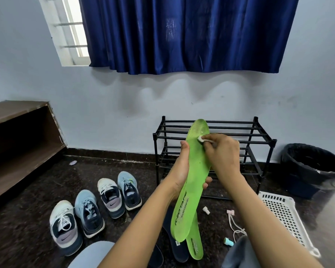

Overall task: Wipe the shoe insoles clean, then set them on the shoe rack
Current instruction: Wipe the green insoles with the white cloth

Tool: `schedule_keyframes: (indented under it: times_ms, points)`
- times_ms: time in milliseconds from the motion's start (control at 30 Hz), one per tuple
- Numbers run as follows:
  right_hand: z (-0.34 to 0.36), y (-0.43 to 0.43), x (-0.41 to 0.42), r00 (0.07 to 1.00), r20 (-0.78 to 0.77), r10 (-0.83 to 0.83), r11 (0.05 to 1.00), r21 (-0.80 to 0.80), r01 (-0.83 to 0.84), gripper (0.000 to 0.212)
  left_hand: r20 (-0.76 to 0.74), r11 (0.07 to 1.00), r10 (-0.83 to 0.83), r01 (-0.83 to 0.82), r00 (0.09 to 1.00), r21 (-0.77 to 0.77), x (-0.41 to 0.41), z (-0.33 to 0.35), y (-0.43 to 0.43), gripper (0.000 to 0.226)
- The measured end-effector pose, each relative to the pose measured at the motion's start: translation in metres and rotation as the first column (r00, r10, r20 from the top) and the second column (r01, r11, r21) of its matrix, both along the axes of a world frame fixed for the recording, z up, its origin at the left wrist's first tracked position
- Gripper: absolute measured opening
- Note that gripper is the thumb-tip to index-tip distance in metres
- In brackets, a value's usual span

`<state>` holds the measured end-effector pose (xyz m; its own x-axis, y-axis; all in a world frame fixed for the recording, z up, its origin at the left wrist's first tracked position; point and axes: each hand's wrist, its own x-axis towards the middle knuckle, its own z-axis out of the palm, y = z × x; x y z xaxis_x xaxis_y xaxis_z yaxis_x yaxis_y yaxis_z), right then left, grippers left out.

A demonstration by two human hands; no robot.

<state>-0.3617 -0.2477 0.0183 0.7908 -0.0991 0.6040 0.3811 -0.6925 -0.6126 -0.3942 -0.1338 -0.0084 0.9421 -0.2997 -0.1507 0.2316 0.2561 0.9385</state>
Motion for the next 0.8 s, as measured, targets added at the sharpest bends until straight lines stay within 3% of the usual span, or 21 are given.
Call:
schedule_keyframes:
  times_ms: [200,433,567,700,800]
  points:
    - [-0.011,0.005,-0.014,0.964,-0.196,0.178,0.975,-0.095,-0.199,0.011,-0.005,0.993,0.115,-0.115,0.993,-0.004,0.01,-0.002,0.012,0.097]
    - [-0.006,-0.004,0.007,0.995,-0.091,0.031,0.998,-0.059,-0.036,0.017,-0.012,0.999,0.039,-0.039,0.999,-0.013,0.005,-0.002,0.008,0.098]
    - [-0.006,-0.009,0.004,0.988,-0.126,0.087,0.996,0.026,-0.084,0.013,-0.022,1.0,0.005,-0.005,1.0,-0.001,0.005,0.002,0.011,0.099]
    - [-0.013,0.0,-0.015,0.965,-0.215,0.151,0.978,-0.113,-0.178,0.019,0.015,0.998,0.065,-0.065,0.998,0.023,0.011,0.001,0.016,0.1]
    - [-0.014,0.003,-0.02,0.954,-0.251,0.163,0.973,-0.118,-0.197,0.023,0.023,0.997,0.076,-0.076,0.997,-0.01,0.01,0.001,0.015,0.095]
